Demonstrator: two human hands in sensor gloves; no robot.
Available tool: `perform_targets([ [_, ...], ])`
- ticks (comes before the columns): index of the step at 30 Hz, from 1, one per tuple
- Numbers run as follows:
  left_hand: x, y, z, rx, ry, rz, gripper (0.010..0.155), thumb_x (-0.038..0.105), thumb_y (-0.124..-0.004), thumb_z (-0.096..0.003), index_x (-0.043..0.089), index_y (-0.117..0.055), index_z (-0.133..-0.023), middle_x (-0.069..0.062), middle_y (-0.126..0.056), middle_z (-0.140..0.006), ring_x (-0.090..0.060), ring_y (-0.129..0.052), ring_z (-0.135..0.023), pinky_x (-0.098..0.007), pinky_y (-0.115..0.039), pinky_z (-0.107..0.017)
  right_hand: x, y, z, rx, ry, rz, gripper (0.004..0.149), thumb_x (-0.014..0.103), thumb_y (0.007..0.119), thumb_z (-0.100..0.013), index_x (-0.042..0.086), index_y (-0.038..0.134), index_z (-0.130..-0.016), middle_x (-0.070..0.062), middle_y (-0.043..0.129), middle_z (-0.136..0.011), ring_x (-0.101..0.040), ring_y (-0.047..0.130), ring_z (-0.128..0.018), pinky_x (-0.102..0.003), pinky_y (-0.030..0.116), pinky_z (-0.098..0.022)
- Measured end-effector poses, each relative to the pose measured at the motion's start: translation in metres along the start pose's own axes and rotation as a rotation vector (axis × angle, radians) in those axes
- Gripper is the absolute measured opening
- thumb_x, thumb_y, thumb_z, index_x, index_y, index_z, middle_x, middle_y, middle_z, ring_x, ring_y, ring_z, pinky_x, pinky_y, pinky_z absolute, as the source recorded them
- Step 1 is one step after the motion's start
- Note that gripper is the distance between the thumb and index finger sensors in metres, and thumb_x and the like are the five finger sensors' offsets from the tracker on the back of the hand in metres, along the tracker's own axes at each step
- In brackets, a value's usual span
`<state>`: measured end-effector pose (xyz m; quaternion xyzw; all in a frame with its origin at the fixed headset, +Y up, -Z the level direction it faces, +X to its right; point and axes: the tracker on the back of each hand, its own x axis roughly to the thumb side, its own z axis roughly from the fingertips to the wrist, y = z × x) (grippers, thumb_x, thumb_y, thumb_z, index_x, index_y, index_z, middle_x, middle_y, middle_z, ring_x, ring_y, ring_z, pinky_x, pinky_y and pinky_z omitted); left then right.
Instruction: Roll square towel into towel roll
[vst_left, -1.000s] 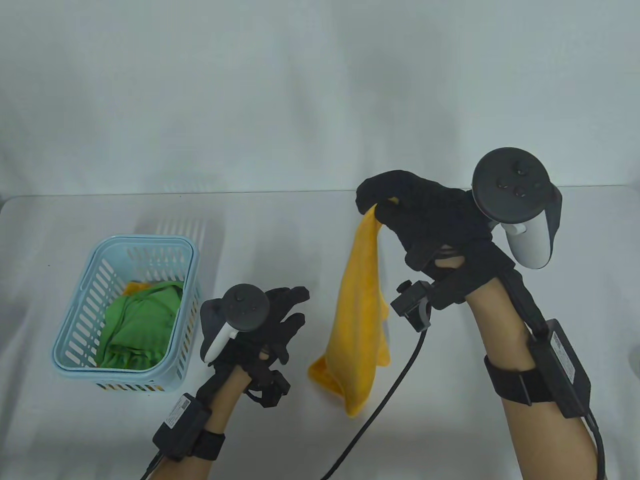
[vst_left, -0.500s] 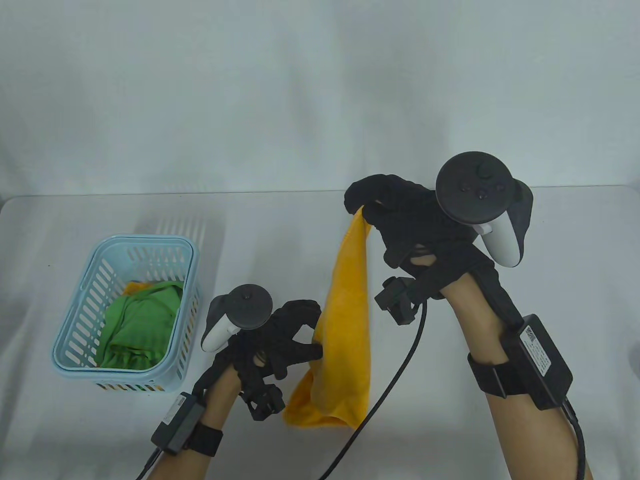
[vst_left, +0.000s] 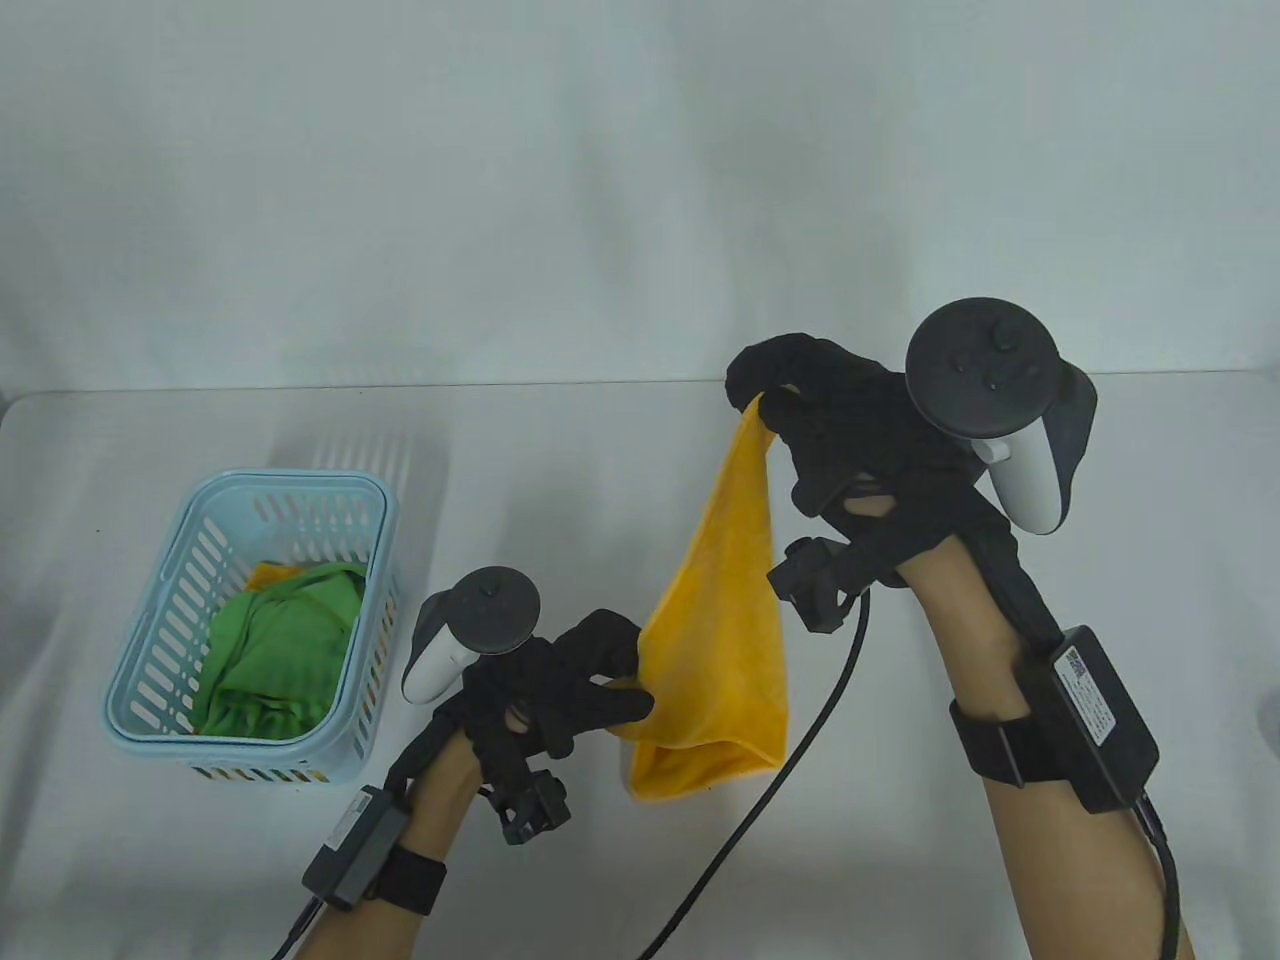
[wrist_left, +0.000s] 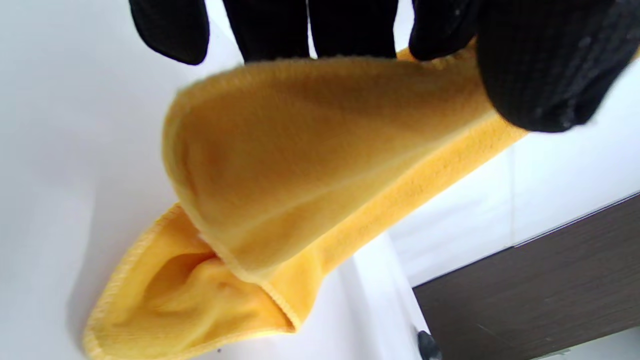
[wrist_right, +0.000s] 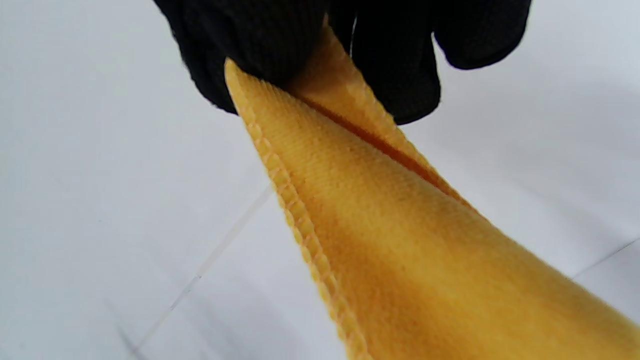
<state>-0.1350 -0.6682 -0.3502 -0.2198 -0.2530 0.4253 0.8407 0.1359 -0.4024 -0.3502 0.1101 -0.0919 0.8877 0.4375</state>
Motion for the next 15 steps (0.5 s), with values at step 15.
perform_targets([
  [15,-0.034,-0.013,-0.015,0.057,0.292,-0.242,0.045,0.043,-0.081,-0.0401,0.034,-0.077,-0.084,0.008,-0.086,-0.084,-0.028,-0.085,-0.091,-0.064,-0.058,-0.073,-0.020,-0.022,-0.001,-0.078,0.068,-0.008,0.034,0.025,0.080,-0.038,0.040,0.085,-0.069,0.004,0.094,-0.072,-0.027,0.093,-0.068,-0.054,0.071,-0.059],
])
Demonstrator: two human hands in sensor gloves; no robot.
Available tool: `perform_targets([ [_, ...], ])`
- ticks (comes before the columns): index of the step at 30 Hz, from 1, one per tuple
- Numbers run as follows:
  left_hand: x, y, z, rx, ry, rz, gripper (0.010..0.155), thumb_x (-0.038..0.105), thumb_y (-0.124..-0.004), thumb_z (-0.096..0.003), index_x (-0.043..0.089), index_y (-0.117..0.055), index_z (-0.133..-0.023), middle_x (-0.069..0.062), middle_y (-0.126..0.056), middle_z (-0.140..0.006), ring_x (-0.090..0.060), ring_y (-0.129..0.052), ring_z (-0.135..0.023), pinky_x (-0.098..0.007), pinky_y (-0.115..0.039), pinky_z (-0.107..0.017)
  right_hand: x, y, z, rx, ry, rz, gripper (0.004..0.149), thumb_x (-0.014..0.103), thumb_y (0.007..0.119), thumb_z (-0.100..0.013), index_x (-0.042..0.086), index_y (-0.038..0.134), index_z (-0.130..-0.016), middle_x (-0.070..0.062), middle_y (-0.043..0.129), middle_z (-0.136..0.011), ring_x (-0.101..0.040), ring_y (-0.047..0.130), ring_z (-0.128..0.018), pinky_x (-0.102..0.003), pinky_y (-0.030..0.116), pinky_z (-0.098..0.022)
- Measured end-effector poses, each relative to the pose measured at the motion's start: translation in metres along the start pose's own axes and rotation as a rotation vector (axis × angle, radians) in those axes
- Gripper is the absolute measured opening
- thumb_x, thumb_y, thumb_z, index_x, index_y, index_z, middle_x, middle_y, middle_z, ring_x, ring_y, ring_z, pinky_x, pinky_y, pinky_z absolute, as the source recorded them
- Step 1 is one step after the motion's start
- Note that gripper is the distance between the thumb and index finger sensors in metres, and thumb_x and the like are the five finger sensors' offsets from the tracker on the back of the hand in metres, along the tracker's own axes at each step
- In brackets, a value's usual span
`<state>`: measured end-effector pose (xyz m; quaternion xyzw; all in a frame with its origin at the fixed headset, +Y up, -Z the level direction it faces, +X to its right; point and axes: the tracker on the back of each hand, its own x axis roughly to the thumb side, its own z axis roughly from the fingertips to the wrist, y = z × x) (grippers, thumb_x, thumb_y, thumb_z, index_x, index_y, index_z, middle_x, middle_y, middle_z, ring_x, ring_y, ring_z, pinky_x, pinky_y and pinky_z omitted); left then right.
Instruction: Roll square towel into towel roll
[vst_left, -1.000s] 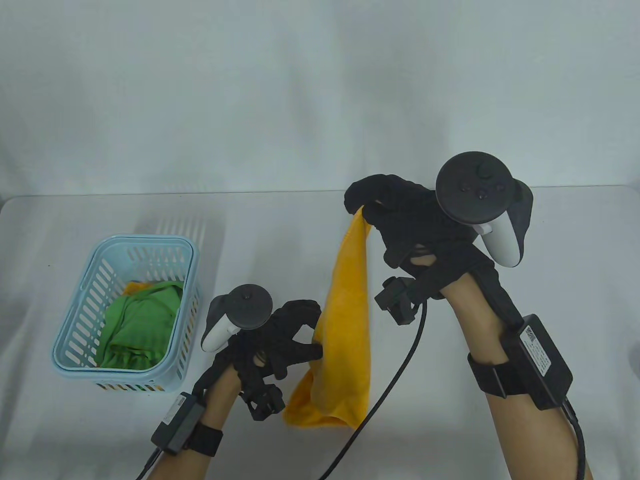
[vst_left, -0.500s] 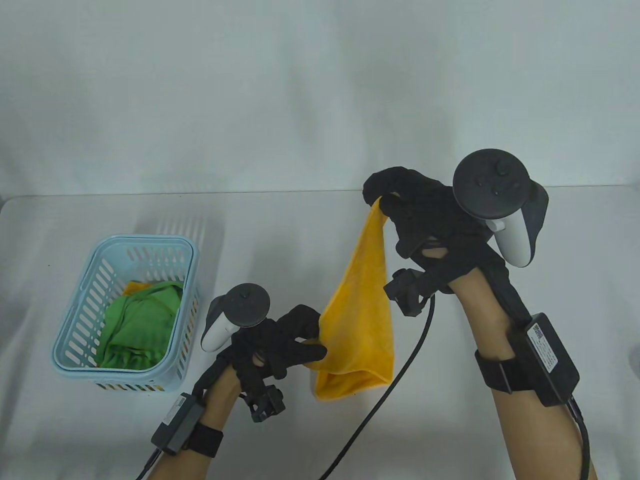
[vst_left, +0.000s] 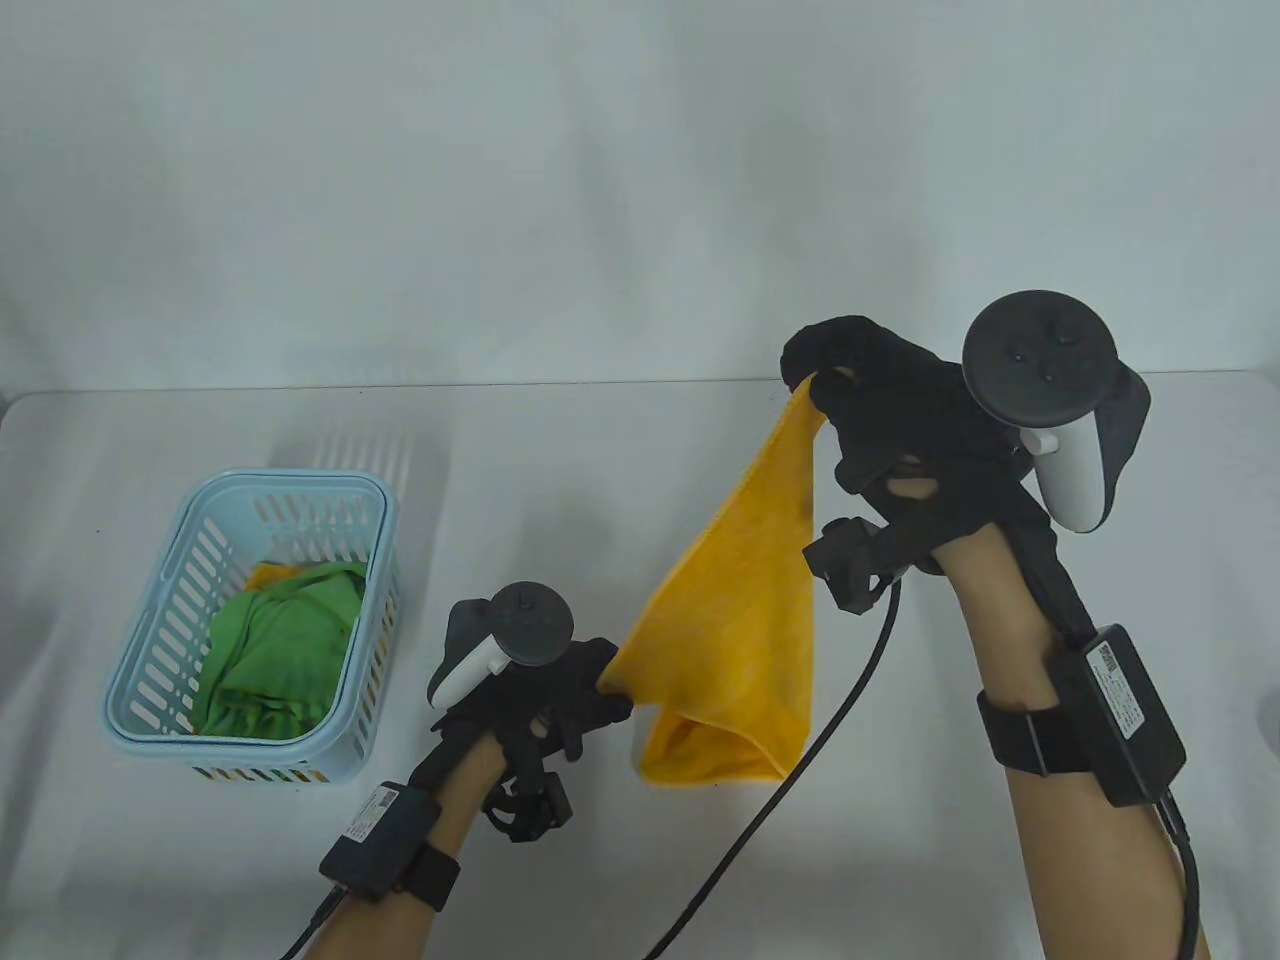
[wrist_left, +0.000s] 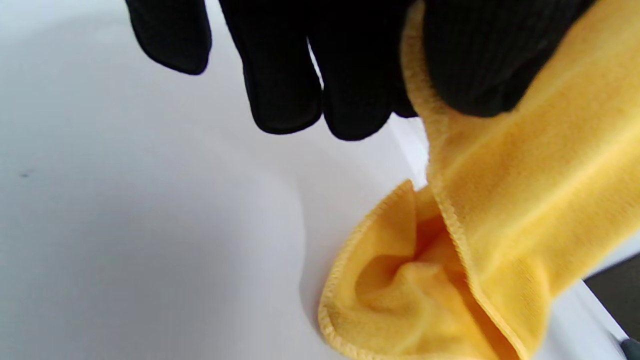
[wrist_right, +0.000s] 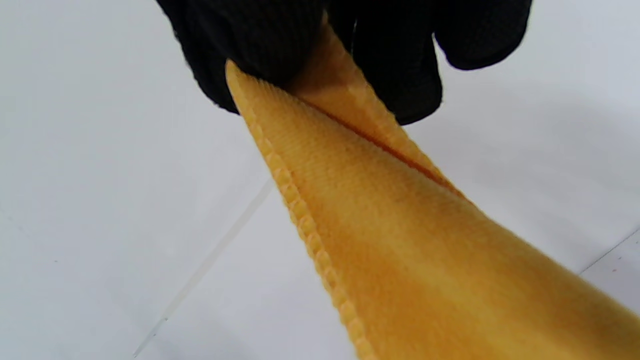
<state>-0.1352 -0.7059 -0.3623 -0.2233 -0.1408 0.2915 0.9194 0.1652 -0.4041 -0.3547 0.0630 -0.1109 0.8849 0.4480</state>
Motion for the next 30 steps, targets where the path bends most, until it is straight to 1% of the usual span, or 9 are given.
perform_targets([
  [5,-0.002,0.014,0.009,0.119,0.023,0.041,0.043,0.044,-0.079,-0.0411,0.035,-0.082,-0.083,0.009,-0.090,-0.083,-0.028,-0.089,-0.089,-0.062,-0.061,-0.073,-0.013,-0.012,0.000,-0.036,0.039,0.017,0.035,0.025,0.080,-0.039,0.039,0.085,-0.070,0.003,0.094,-0.072,-0.028,0.093,-0.067,-0.054,0.071,-0.059],
  [9,-0.003,0.022,0.017,0.177,0.037,0.099,0.045,0.046,-0.074,-0.0427,0.034,-0.085,-0.084,0.007,-0.092,-0.085,-0.029,-0.090,-0.088,-0.061,-0.063,-0.072,-0.027,-0.023,0.000,-0.063,0.082,0.009,0.035,0.026,0.081,-0.039,0.038,0.085,-0.071,0.003,0.094,-0.072,-0.028,0.093,-0.067,-0.054,0.071,-0.059],
  [12,-0.004,0.028,0.024,0.228,0.051,0.118,0.045,0.047,-0.074,-0.0427,0.035,-0.086,-0.084,0.007,-0.093,-0.085,-0.029,-0.092,-0.087,-0.060,-0.064,-0.071,-0.038,-0.031,0.001,-0.079,0.115,0.005,0.035,0.026,0.081,-0.039,0.037,0.084,-0.071,0.003,0.094,-0.072,-0.028,0.093,-0.067,-0.054,0.071,-0.059],
  [17,-0.001,0.042,0.037,0.363,0.072,0.106,0.047,0.050,-0.075,-0.0419,0.037,-0.087,-0.085,0.006,-0.092,-0.088,-0.028,-0.094,-0.085,-0.058,-0.067,-0.070,-0.060,-0.046,0.005,-0.121,0.171,0.022,0.035,0.026,0.081,-0.039,0.037,0.084,-0.072,0.003,0.094,-0.071,-0.028,0.093,-0.067,-0.054,0.071,-0.059],
  [21,0.000,0.052,0.048,0.455,0.080,0.149,0.048,0.051,-0.076,-0.0413,0.038,-0.087,-0.086,0.006,-0.092,-0.089,-0.027,-0.095,-0.084,-0.058,-0.068,-0.069,-0.078,-0.057,0.011,-0.142,0.211,0.053,0.035,0.026,0.081,-0.039,0.037,0.084,-0.072,0.002,0.094,-0.071,-0.028,0.093,-0.066,-0.055,0.071,-0.059],
  [23,0.000,0.057,0.053,0.490,0.075,0.181,0.048,0.051,-0.077,-0.0409,0.039,-0.087,-0.086,0.006,-0.092,-0.090,-0.027,-0.096,-0.083,-0.057,-0.069,-0.069,-0.085,-0.060,0.013,-0.150,0.224,0.074,0.035,0.026,0.081,-0.039,0.036,0.084,-0.073,0.002,0.094,-0.071,-0.028,0.093,-0.066,-0.055,0.071,-0.059],
  [26,-0.001,0.064,0.059,0.514,0.051,0.246,0.048,0.051,-0.078,-0.0405,0.040,-0.087,-0.086,0.007,-0.092,-0.091,-0.025,-0.096,-0.083,-0.057,-0.069,-0.069,-0.095,-0.064,0.016,-0.154,0.240,0.097,0.035,0.026,0.081,-0.039,0.036,0.084,-0.073,0.002,0.094,-0.071,-0.028,0.093,-0.066,-0.055,0.071,-0.059],
  [30,0.000,0.075,0.066,0.532,0.005,0.352,0.045,0.051,-0.080,-0.0392,0.039,-0.090,-0.082,0.009,-0.092,-0.090,-0.023,-0.097,-0.083,-0.056,-0.070,-0.069,-0.108,-0.069,0.019,-0.178,0.260,0.095,0.035,0.026,0.081,-0.039,0.036,0.084,-0.073,0.002,0.094,-0.071,-0.028,0.094,-0.066,-0.055,0.071,-0.058],
])
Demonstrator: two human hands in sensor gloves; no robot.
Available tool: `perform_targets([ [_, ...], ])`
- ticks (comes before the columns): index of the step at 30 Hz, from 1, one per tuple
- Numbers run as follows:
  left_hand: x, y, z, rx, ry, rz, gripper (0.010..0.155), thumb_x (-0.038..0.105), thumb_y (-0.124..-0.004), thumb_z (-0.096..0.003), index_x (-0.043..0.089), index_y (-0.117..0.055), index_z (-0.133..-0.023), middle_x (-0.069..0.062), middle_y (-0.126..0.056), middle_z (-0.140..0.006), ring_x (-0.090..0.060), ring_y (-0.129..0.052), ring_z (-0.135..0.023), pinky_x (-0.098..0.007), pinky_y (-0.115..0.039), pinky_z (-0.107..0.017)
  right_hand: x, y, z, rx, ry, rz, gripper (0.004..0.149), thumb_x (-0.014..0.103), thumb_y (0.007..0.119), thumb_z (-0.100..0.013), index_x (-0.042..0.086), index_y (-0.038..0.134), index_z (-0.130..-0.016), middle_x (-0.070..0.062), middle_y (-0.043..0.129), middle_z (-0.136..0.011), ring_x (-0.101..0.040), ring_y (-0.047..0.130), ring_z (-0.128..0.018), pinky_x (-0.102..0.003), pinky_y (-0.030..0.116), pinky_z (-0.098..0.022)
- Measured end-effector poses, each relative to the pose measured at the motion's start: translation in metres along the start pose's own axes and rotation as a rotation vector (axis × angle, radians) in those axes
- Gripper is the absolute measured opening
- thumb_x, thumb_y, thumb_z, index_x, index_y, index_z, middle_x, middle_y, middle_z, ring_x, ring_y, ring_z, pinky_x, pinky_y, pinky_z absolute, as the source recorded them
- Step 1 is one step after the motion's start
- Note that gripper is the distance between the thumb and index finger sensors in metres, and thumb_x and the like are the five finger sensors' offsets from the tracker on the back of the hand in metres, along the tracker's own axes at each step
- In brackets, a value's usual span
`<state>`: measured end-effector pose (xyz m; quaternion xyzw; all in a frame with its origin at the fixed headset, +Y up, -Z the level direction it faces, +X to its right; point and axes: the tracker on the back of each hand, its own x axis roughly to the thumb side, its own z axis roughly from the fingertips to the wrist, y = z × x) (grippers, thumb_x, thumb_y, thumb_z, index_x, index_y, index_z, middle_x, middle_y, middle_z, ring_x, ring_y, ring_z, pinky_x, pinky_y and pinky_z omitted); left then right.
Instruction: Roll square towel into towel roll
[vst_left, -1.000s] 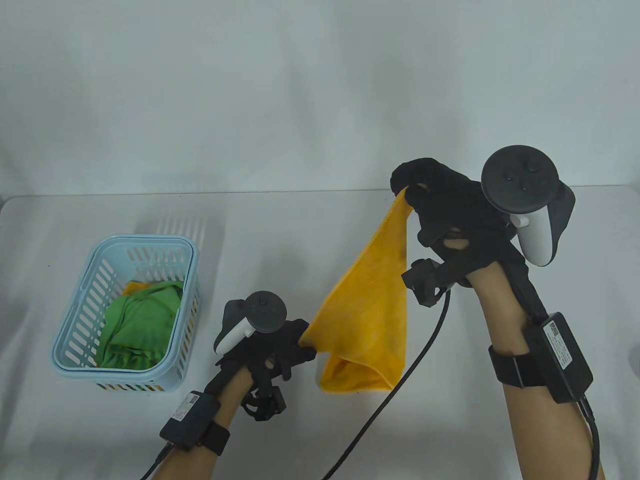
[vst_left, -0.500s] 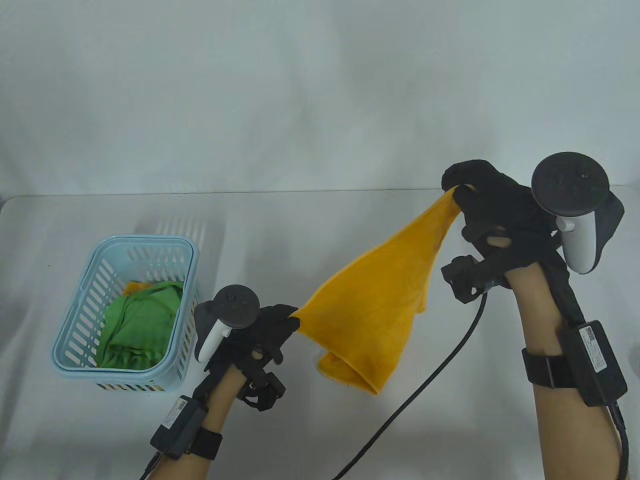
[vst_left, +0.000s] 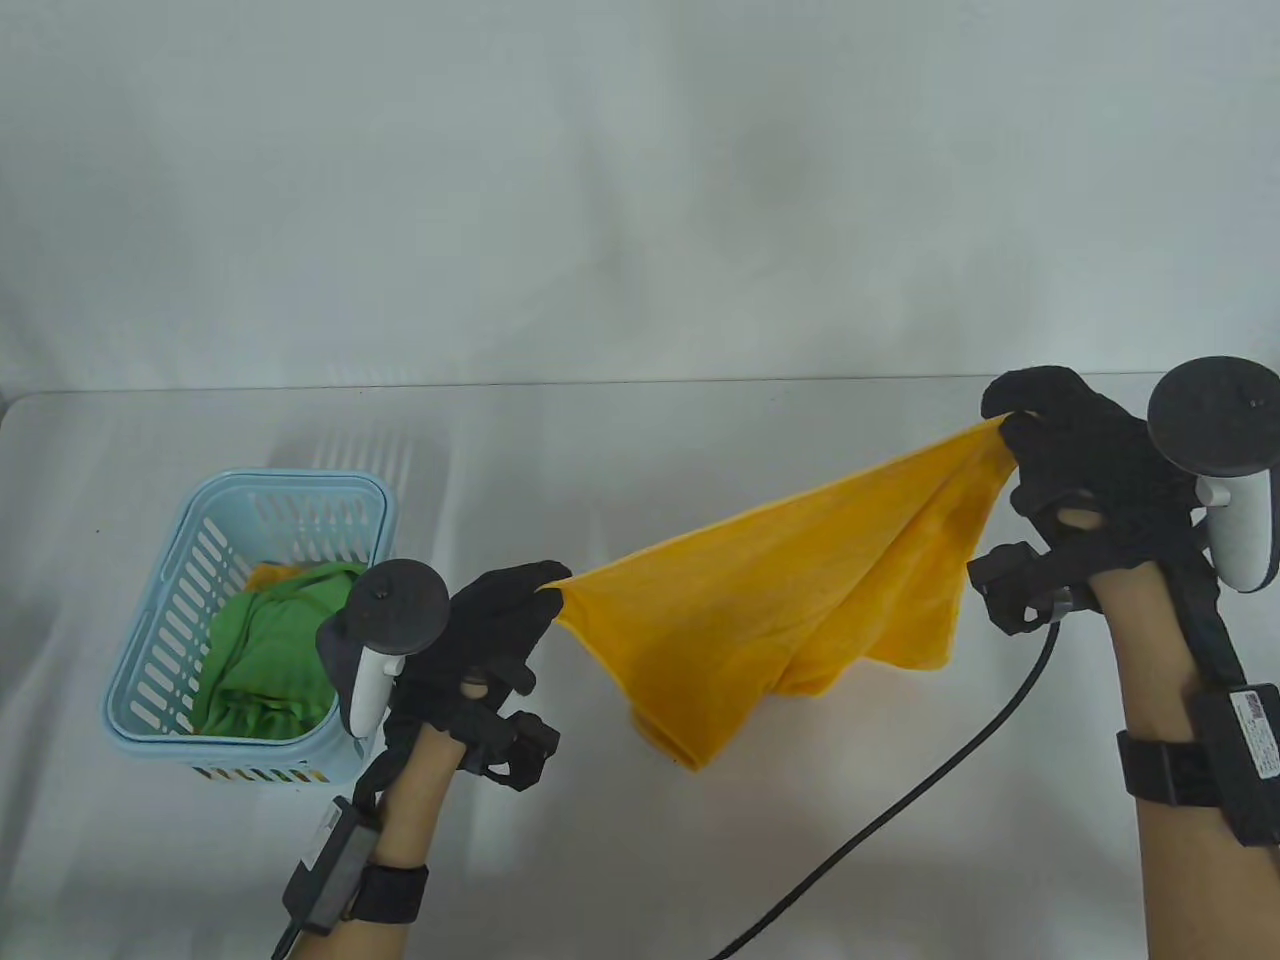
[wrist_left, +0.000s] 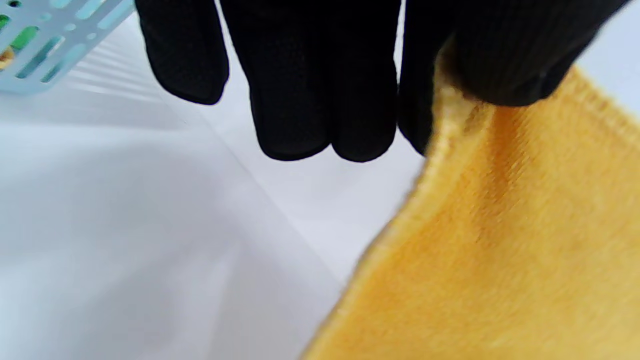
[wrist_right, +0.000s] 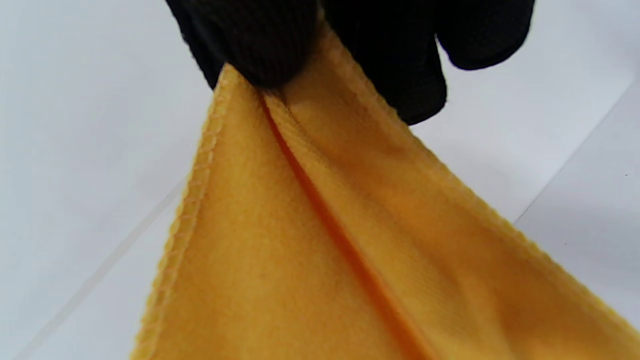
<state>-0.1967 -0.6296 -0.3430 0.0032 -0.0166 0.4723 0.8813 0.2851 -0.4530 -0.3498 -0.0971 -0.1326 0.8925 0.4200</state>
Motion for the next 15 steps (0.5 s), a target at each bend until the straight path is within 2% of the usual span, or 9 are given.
perform_targets([
  [3,0.008,0.015,-0.001,0.022,-0.010,0.092,0.044,0.050,-0.082,-0.0390,0.038,-0.090,-0.081,0.009,-0.091,-0.090,-0.023,-0.096,-0.083,-0.056,-0.069,-0.070,-0.008,-0.004,-0.001,-0.009,0.021,-0.009,0.035,0.026,0.081,-0.039,0.036,0.084,-0.073,0.002,0.094,-0.071,-0.028,0.093,-0.066,-0.055,0.071,-0.058],
  [8,0.030,0.042,-0.007,0.034,-0.066,0.134,0.043,0.048,-0.080,-0.0408,0.038,-0.087,-0.082,0.008,-0.089,-0.090,-0.023,-0.095,-0.083,-0.056,-0.069,-0.070,-0.019,-0.007,0.003,-0.018,0.032,0.031,0.035,0.027,0.081,-0.039,0.036,0.084,-0.073,0.002,0.094,-0.071,-0.028,0.093,-0.067,-0.055,0.071,-0.059],
  [15,0.072,0.083,-0.003,0.072,-0.152,0.050,0.042,0.046,-0.081,-0.0410,0.035,-0.089,-0.081,0.009,-0.098,-0.079,-0.020,-0.103,-0.073,-0.056,-0.071,-0.068,-0.018,-0.020,0.019,-0.002,-0.025,0.022,0.036,0.027,0.082,-0.038,0.035,0.084,-0.074,0.002,0.094,-0.070,-0.028,0.094,-0.066,-0.055,0.071,-0.058],
])
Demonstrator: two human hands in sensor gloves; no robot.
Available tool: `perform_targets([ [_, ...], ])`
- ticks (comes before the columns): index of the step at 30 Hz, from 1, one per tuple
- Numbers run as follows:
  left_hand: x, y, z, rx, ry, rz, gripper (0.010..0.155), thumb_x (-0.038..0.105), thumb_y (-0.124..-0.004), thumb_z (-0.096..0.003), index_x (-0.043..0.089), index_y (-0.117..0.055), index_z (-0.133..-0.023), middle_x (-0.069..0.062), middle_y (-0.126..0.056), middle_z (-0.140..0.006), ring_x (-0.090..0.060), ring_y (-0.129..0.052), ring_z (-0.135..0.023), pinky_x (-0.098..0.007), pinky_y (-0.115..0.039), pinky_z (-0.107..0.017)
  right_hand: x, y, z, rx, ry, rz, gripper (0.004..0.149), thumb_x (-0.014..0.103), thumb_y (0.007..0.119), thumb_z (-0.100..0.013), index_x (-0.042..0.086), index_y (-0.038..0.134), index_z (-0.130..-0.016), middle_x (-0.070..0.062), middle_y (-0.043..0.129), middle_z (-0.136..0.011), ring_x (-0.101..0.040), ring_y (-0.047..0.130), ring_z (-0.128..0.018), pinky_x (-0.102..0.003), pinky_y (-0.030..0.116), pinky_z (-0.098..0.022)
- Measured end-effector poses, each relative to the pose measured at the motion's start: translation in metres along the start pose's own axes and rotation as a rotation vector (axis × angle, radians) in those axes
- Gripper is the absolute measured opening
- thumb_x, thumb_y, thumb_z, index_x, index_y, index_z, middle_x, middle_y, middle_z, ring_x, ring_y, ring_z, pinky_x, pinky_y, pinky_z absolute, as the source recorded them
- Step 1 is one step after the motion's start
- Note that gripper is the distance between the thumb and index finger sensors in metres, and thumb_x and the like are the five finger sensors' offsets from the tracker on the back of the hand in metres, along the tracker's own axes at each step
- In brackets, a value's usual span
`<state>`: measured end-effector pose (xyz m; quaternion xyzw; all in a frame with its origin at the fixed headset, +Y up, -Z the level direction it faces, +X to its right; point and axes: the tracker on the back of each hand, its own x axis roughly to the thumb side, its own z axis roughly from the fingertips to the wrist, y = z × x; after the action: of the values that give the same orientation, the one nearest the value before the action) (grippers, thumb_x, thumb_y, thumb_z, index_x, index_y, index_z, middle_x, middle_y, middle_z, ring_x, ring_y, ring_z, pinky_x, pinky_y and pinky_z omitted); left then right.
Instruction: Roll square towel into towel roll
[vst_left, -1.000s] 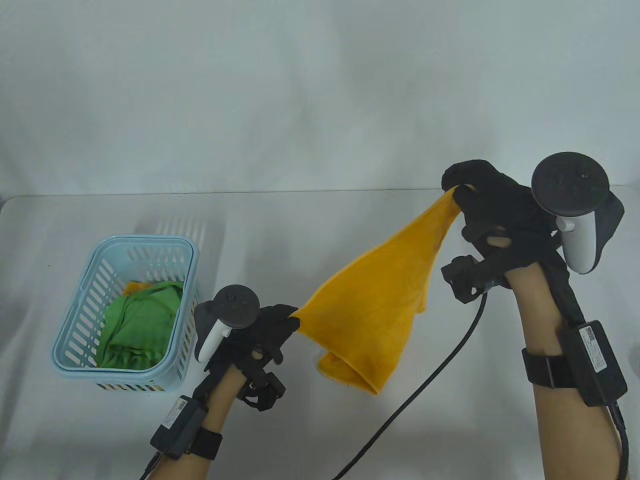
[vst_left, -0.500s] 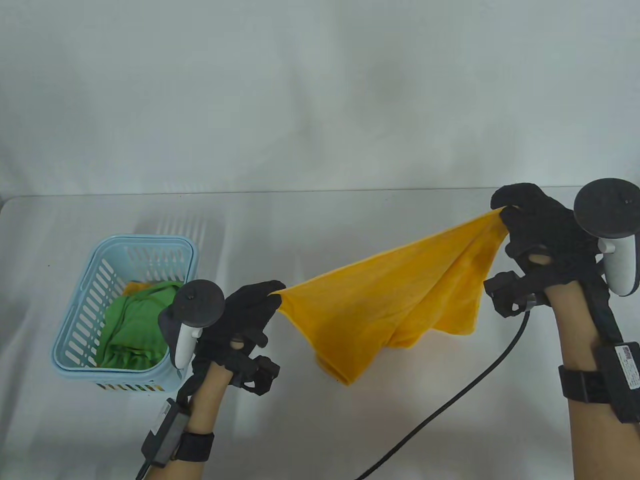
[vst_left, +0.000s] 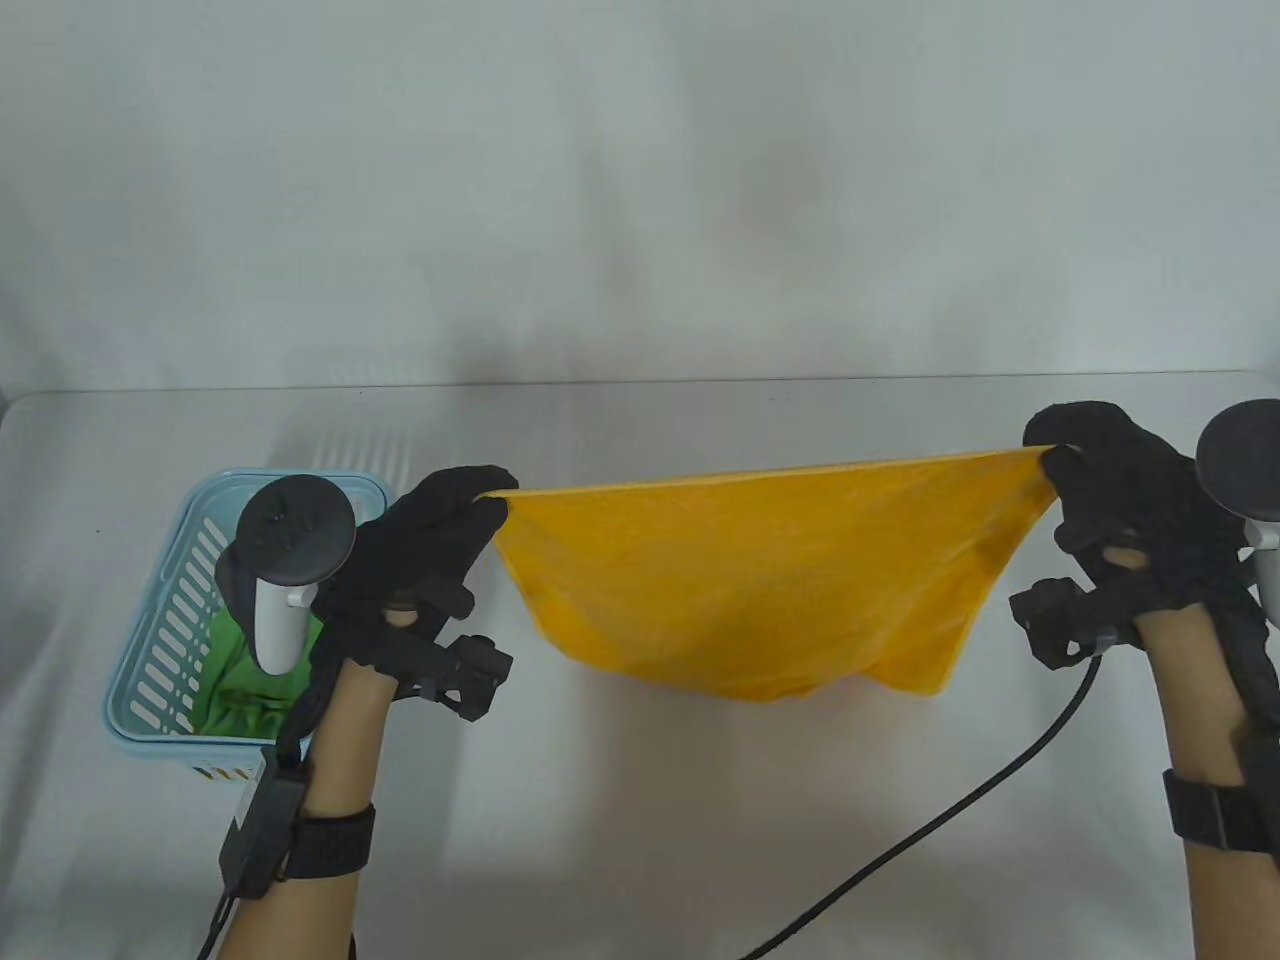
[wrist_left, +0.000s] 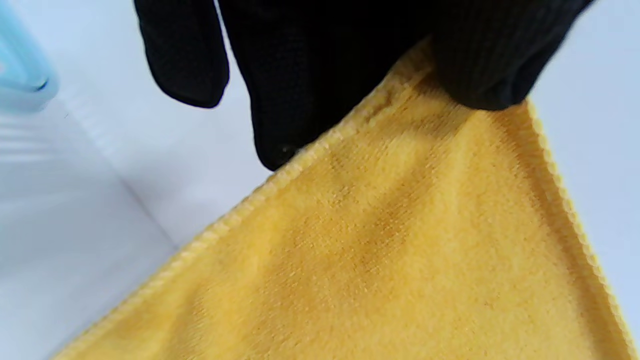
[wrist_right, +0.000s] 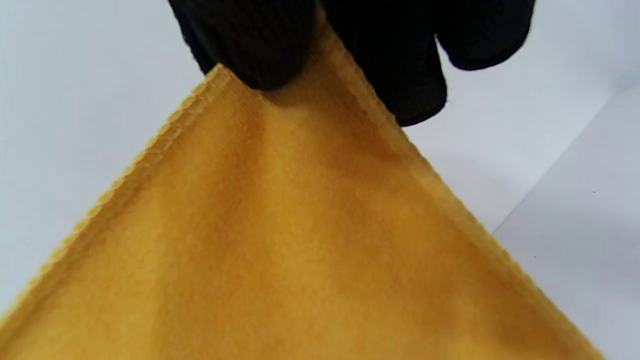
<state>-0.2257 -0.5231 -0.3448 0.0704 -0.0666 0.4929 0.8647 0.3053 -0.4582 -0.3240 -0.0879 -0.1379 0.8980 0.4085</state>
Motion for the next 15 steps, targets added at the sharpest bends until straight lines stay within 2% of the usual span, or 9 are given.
perform_targets([
  [6,0.034,0.031,0.004,0.023,-0.075,-0.010,0.043,0.045,-0.081,-0.0414,0.035,-0.088,-0.082,0.010,-0.099,-0.077,-0.020,-0.103,-0.071,-0.056,-0.071,-0.068,0.017,-0.020,0.017,-0.005,-0.066,-0.061,0.037,0.027,0.082,-0.039,0.034,0.083,-0.075,0.001,0.094,-0.070,-0.028,0.094,-0.065,-0.055,0.071,-0.058],
  [10,0.052,0.046,0.003,0.035,-0.106,0.010,0.042,0.045,-0.080,-0.0416,0.035,-0.089,-0.082,0.010,-0.098,-0.078,-0.020,-0.102,-0.072,-0.056,-0.071,-0.068,0.032,-0.031,0.019,-0.036,-0.090,-0.104,0.039,0.026,0.081,-0.039,0.034,0.083,-0.077,0.001,0.094,-0.070,-0.028,0.093,-0.065,-0.055,0.071,-0.059],
  [13,0.056,0.053,-0.010,0.050,-0.082,-0.017,0.042,0.044,-0.081,-0.0415,0.035,-0.089,-0.081,0.010,-0.098,-0.077,-0.020,-0.102,-0.071,-0.056,-0.071,-0.068,0.040,-0.027,0.009,-0.069,-0.075,-0.066,0.041,0.026,0.081,-0.039,0.034,0.082,-0.079,0.001,0.093,-0.070,-0.028,0.092,-0.066,-0.055,0.070,-0.060],
  [15,0.050,0.052,-0.025,0.043,-0.022,-0.065,0.041,0.044,-0.081,-0.0412,0.035,-0.090,-0.081,0.010,-0.098,-0.078,-0.020,-0.102,-0.072,-0.056,-0.071,-0.068,0.040,-0.011,-0.007,-0.073,-0.031,0.002,0.042,0.026,0.080,-0.039,0.034,0.081,-0.079,0.001,0.093,-0.070,-0.027,0.092,-0.066,-0.055,0.070,-0.060],
])
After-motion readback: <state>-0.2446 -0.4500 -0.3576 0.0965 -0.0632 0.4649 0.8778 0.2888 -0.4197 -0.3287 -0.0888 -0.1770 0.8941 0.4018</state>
